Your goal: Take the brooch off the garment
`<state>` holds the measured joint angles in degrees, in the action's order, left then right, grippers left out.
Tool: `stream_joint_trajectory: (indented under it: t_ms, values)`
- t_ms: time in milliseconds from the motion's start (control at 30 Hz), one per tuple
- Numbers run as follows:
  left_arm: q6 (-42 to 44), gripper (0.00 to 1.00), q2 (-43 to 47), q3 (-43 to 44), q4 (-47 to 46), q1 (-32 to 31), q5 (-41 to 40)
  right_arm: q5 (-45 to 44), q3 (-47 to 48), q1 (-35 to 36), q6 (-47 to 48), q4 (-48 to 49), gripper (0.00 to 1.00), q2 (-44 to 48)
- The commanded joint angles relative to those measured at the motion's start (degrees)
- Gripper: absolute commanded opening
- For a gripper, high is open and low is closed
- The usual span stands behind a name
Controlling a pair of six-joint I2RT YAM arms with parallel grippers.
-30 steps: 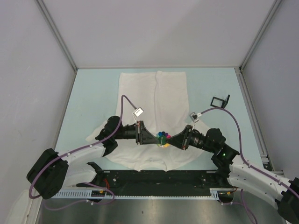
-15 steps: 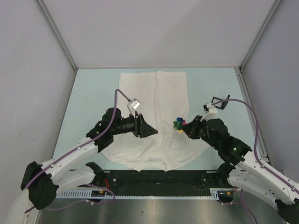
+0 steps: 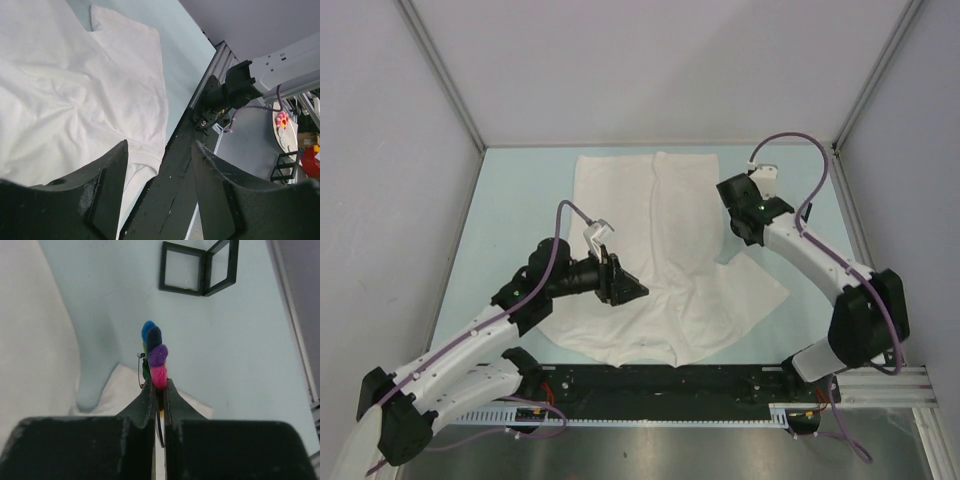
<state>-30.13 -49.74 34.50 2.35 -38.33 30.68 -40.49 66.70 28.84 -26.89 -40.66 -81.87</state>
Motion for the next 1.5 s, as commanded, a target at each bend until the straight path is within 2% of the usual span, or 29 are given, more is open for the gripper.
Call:
stream_joint_trajectory:
  t_ms: [0, 233, 367, 800, 1467]
  values:
    - [2.4, 0.58, 2.4, -0.8, 0.8, 0.4, 1.5, -9.3, 7.9, -4.0, 6.2, -1.5, 0.00, -9.2]
    - [4.8, 0.58, 5.1, -0.6, 3.7, 0.4, 0.0, -11.2, 15.1, -8.8, 9.6, -0.8, 0.00, -22.6]
    - [5.0, 0.58, 5.4, -0.8, 4.2, 0.4, 0.0, -15.9, 19.1, -9.6, 10.8, -1.6, 0.00, -28.7]
    - [5.5, 0.58, 5.4, -0.6, 4.6, 0.4, -0.7, -19.3, 25.0, -14.0, 16.6, 1.3, 0.02, -37.3]
    - [5.7, 0.58, 4.9, -0.6, 4.4, 0.4, -0.5, -19.5, 29.4, -17.1, 19.4, 1.7, 0.07, -43.9]
